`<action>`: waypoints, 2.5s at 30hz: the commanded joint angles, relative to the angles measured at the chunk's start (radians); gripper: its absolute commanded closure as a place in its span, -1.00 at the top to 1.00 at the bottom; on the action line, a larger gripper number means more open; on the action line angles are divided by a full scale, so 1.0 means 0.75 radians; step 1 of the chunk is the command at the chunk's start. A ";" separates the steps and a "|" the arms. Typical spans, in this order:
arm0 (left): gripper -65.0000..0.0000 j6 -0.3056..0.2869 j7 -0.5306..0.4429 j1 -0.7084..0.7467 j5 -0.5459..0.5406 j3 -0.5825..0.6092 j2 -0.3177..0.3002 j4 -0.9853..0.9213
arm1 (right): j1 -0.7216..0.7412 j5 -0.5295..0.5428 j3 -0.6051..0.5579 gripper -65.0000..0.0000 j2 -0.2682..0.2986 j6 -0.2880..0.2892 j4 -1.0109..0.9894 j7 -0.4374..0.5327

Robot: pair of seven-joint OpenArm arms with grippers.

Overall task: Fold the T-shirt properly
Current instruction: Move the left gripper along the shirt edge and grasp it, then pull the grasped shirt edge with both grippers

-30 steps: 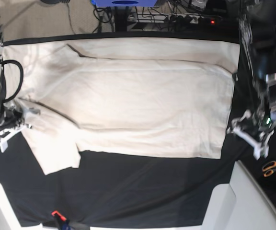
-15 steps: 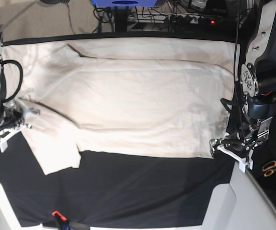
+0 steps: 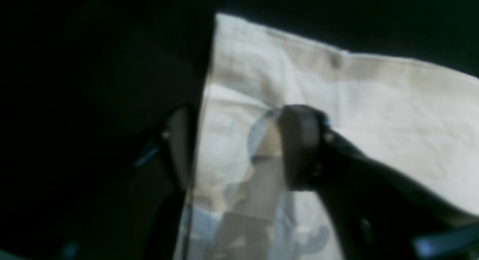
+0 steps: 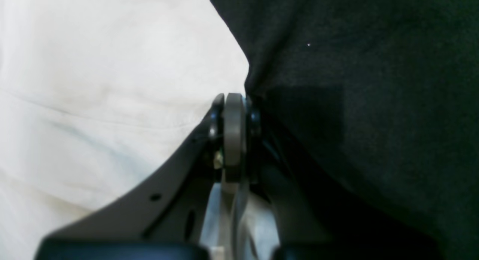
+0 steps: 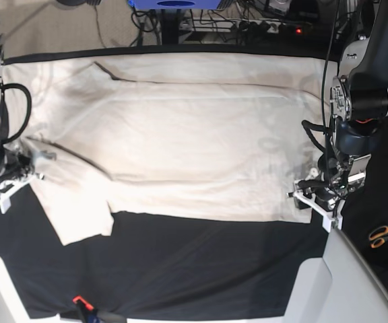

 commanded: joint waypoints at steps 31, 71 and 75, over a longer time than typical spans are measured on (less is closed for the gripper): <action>-1.00 -0.009 0.537 0.416 0.016 -0.319 -0.022 0.842 | 0.026 0.007 -0.001 -1.00 0.023 0.003 0.016 0.005; 0.23 -0.009 0.368 0.105 0.010 -0.270 -0.038 0.388 | 0.008 0.007 -0.001 -1.00 0.023 -0.001 0.016 0.005; 0.23 -0.009 0.306 0.105 0.010 -0.268 -0.040 0.328 | 0.008 0.007 -0.001 -1.00 0.023 -0.001 0.016 0.005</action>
